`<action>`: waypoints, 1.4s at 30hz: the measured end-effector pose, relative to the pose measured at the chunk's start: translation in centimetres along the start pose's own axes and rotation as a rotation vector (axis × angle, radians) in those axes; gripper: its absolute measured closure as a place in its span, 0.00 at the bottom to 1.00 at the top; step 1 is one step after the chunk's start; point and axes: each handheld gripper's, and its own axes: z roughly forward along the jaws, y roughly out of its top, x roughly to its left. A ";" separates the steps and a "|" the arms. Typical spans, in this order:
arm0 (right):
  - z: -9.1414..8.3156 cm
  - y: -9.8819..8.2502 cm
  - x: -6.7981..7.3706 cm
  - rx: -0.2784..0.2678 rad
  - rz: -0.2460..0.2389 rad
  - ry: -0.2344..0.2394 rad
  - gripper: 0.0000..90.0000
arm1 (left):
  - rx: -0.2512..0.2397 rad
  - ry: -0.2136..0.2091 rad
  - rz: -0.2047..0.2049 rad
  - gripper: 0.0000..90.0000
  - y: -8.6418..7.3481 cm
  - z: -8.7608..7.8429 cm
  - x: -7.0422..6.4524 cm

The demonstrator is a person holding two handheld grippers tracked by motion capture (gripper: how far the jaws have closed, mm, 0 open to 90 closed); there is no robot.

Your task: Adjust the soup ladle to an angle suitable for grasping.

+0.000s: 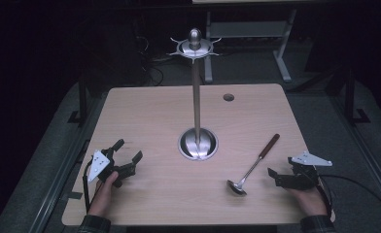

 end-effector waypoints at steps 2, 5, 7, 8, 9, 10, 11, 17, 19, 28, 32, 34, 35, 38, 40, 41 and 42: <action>0.0 0.0 0.0 0.004 0.003 0.001 0.12 | 0.000 0.003 0.001 0.15 0.0 0.0 0.0; 0.1 0.0 -0.1 0.005 0.001 0.005 0.16 | -0.001 0.013 0.000 0.15 0.0 0.0 0.0; 0.3 0.1 -0.2 0.017 -0.007 0.001 0.21 | 0.001 0.007 -0.002 0.15 0.0 0.0 0.0; 0.4 0.2 -0.3 0.014 -0.007 0.001 0.25 | 0.001 -0.001 0.001 0.15 0.0 0.0 0.0; 0.6 0.4 -0.4 0.012 -0.005 0.005 0.27 | 0.000 -0.004 0.000 0.15 0.0 0.0 0.0; 0.6 0.5 -0.4 0.013 0.007 0.009 0.32 | 0.001 -0.004 0.000 0.15 0.0 0.0 0.0; 0.7 0.7 -0.4 0.008 0.002 0.009 0.35 | 0.001 -0.005 0.000 0.15 0.0 0.0 0.0; 1.1 1.4 -1.0 -0.007 -0.014 0.000 0.59 | 0.000 0.011 0.001 0.15 0.0 0.0 0.0; 1.1 1.8 -1.4 -0.021 -0.009 -0.007 0.68 | -0.001 0.010 0.001 0.15 0.0 0.0 0.0; 2.8 3.2 -2.5 -0.020 -0.002 -0.016 1.00 | 0.000 0.017 0.000 0.15 0.0 0.0 0.0; 4.1 3.9 -3.0 -0.011 0.002 -0.035 1.00 | 0.000 0.022 -0.001 0.15 0.0 0.0 -0.1; 4.7 4.1 -3.3 -0.017 0.001 -0.050 1.00 | 0.005 0.029 -0.001 0.15 0.0 0.0 -0.1; 5.0 4.2 -3.4 -0.006 0.013 -0.059 1.00 | 0.005 0.030 -0.001 0.15 0.0 0.0 -0.1; 5.6 4.4 -3.8 0.009 0.014 -0.088 1.00 | 0.003 0.027 0.000 0.15 0.0 0.0 -0.1; 5.9 4.5 -4.0 0.012 0.021 -0.104 1.00 | 0.001 0.024 -0.001 0.15 0.0 0.0 -0.1; 5.9 4.5 -4.0 0.013 0.023 -0.104 1.00 | 0.000 0.024 -0.001 0.15 0.0 0.0 -0.1; 6.0 4.5 -4.1 0.021 0.020 -0.111 1.00 | 0.001 0.024 -0.001 0.15 0.0 0.0 -0.1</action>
